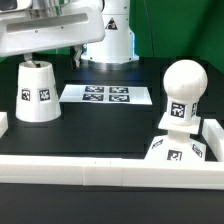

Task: Assemble lamp

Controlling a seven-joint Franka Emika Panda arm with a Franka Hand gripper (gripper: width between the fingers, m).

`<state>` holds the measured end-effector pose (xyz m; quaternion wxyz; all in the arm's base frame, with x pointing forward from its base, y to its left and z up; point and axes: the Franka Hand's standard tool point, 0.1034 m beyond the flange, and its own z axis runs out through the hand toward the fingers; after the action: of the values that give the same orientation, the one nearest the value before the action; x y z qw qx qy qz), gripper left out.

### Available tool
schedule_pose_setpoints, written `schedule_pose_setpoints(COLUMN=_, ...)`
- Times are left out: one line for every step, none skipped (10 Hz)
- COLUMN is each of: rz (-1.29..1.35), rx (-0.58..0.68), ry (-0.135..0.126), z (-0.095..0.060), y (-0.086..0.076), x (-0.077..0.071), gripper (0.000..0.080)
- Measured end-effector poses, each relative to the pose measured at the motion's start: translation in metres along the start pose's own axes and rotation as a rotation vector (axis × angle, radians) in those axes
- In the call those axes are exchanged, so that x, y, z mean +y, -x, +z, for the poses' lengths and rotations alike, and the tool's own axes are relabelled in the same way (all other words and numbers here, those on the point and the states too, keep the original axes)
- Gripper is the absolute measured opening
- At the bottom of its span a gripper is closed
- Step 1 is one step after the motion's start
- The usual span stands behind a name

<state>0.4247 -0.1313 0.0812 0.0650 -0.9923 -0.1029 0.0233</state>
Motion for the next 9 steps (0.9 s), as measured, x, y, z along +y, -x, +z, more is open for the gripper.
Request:
schedule_pose_setpoints(rz=0.000, rx=0.000, ry=0.000, z=0.000, y=0.000, x=0.000, gripper=0.0434)
schedule_pose_setpoints(rz=0.000, rx=0.000, ry=0.000, z=0.000, y=0.000, x=0.000, gripper=0.0251)
schedule_pose_setpoints(rz=0.000, rx=0.001, ry=0.000, z=-0.001, y=0.000, x=0.001, gripper=0.0116)
schedule_pose_setpoints(rz=0.000, rx=0.002, ry=0.000, z=-0.001, y=-0.001, x=0.001, gripper=0.0116)
schedule_pose_setpoints(rz=-0.001, rx=0.001, ry=-0.002, z=-0.002, y=-0.002, x=0.000, gripper=0.0043)
schedule_pose_setpoints(rz=-0.002, rx=-0.011, ry=-0.014, z=-0.003, y=-0.001, x=-0.002, gripper=0.0043)
schedule_pose_setpoints(rz=0.001, rx=-0.017, ry=-0.020, z=-0.002, y=-0.001, x=-0.006, gripper=0.0043)
schedule_pose_setpoints(rz=-0.001, rx=-0.018, ry=-0.022, z=-0.002, y=-0.004, x=-0.012, gripper=0.0043)
schedule_pose_setpoints(rz=0.008, rx=-0.017, ry=-0.022, z=-0.004, y=-0.009, x=-0.019, gripper=0.0043)
